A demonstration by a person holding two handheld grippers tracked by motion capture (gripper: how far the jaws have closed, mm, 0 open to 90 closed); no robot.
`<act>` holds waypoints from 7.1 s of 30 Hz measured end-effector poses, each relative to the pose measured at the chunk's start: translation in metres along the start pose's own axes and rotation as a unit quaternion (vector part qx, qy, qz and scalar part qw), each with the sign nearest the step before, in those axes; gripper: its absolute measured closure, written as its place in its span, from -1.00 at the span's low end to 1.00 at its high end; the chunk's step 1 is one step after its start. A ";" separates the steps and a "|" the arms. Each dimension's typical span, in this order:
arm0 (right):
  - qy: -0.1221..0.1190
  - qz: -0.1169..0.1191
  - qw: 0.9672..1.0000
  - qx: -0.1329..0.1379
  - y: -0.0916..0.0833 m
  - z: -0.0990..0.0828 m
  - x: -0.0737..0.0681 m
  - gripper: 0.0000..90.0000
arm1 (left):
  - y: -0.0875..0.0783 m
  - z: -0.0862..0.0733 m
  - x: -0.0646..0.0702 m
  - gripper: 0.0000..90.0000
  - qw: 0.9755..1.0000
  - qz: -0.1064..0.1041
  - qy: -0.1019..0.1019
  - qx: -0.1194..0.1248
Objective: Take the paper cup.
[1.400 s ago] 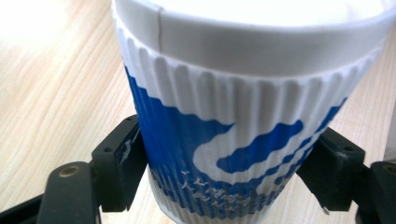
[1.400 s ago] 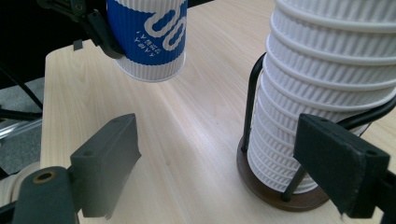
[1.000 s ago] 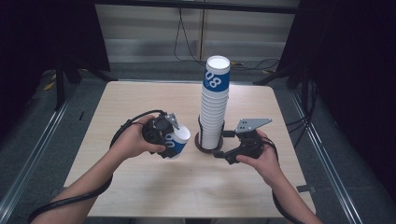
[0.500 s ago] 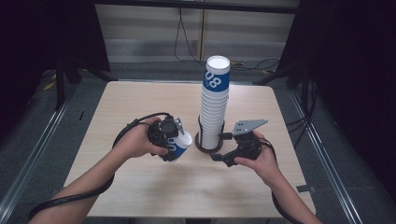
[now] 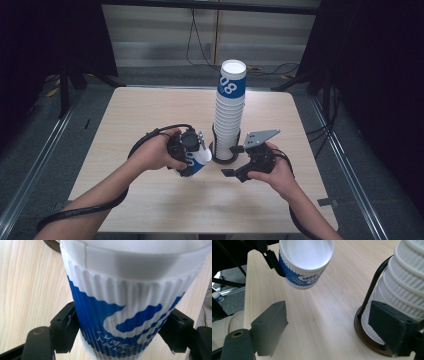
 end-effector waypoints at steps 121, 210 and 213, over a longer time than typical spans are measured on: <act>-0.002 0.030 0.999 0.038 0.003 -0.005 -0.007 -0.37 | 0.018 -0.007 0.002 -0.61 0.973 -0.057 -0.005 0.224; 0.001 0.031 0.998 0.049 0.004 -0.005 -0.005 -0.37 | 0.046 -0.016 0.004 -0.69 0.952 -0.070 -0.025 0.297; 0.000 0.033 0.998 0.048 0.005 -0.005 -0.005 -0.37 | 0.046 -0.017 0.003 -0.69 0.954 -0.068 -0.019 0.291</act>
Point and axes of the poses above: each handheld gripper's, and its own axes: y roughly forward along the jaws, z roughly out of its top, x roughly to its right, the point moved 3 cm from there along y, roughly forward along the jaws, and after that the axes turned 1 degree about -x, right-handed, at the moved point
